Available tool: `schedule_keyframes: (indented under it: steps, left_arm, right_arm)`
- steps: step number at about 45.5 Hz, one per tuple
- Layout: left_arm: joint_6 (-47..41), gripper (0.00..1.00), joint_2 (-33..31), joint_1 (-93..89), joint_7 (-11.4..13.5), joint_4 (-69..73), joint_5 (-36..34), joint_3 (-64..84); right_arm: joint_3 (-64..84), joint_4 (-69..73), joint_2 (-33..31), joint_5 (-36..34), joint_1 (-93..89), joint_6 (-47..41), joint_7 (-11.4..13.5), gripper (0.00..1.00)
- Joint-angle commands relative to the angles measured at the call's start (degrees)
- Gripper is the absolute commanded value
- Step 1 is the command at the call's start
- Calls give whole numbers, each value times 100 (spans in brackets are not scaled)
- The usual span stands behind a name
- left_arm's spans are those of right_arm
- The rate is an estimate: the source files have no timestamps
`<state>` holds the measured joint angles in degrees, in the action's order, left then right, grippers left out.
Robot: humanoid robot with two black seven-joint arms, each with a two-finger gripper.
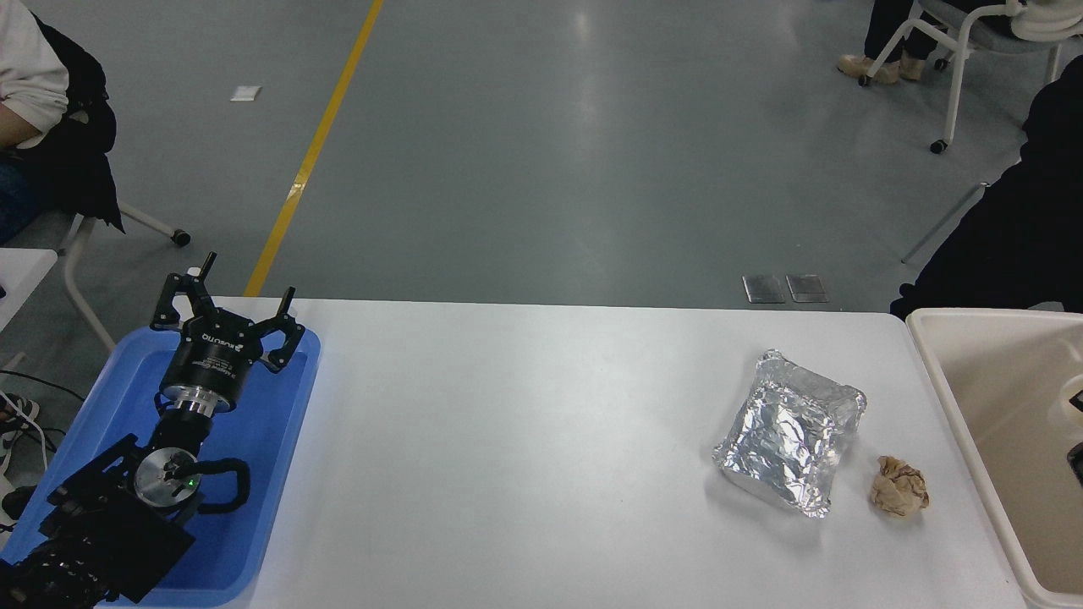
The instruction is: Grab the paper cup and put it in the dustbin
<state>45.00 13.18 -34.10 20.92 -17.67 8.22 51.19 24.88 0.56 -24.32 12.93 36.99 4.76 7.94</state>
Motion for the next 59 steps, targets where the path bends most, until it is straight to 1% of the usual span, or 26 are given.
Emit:
schedule_keyframes:
  steps: [1, 4, 6, 9, 10, 11, 26, 32, 36, 44, 50, 54, 59]
  left_arm:
    - [0, 100, 0, 0, 0, 0, -5, 5]
    - [0, 100, 0, 0, 0, 0, -5, -4]
    - [0, 100, 0, 0, 0, 0, 4, -4]
    - [0, 100, 0, 0, 0, 0, -5, -4]
    - [0, 100, 0, 0, 0, 0, 4, -4]
    - [0, 100, 0, 0, 0, 0, -5, -4]
    - [0, 100, 0, 0, 0, 0, -5, -4]
    - [0, 100, 0, 0, 0, 0, -5, -4]
    - [0, 100, 0, 0, 0, 0, -5, -4]
    - [0, 100, 0, 0, 0, 0, -5, -4]
    - [0, 100, 0, 0, 0, 0, -5, -4]
    - [0, 100, 0, 0, 0, 0, -5, -4]
    - [0, 100, 0, 0, 0, 0, -5, -4]
  right_arm:
    - [-45, -3, 59, -1, -95, 86, 14, 8]
    - [-36, -3, 50, 8, -104, 95, 14, 37]
    - [-27, -3, 50, 8, -113, 95, 14, 53]
    - [-18, -3, 42, 17, -113, 86, 6, 87]
    - [-18, -3, 42, 17, -113, 86, 6, 96]
    - [-18, 6, 42, 17, -113, 86, 6, 100]
    - [-27, 85, 6, 8, 54, -10, 14, 100]
    - [105, 146, -29, 17, 510, -28, 14, 100]
    - [350, 286, -222, 25, 1089, -28, 14, 100]
    - [1088, 1287, -547, 43, 2487, -46, 14, 100]
    - [2265, 2272, -627, 78, 3717, -133, 6, 100]
    - [2846, 2712, -600, 78, 4298, -309, 6, 100]
    - [2944, 3037, -583, 87, 4852, -765, 6, 100]
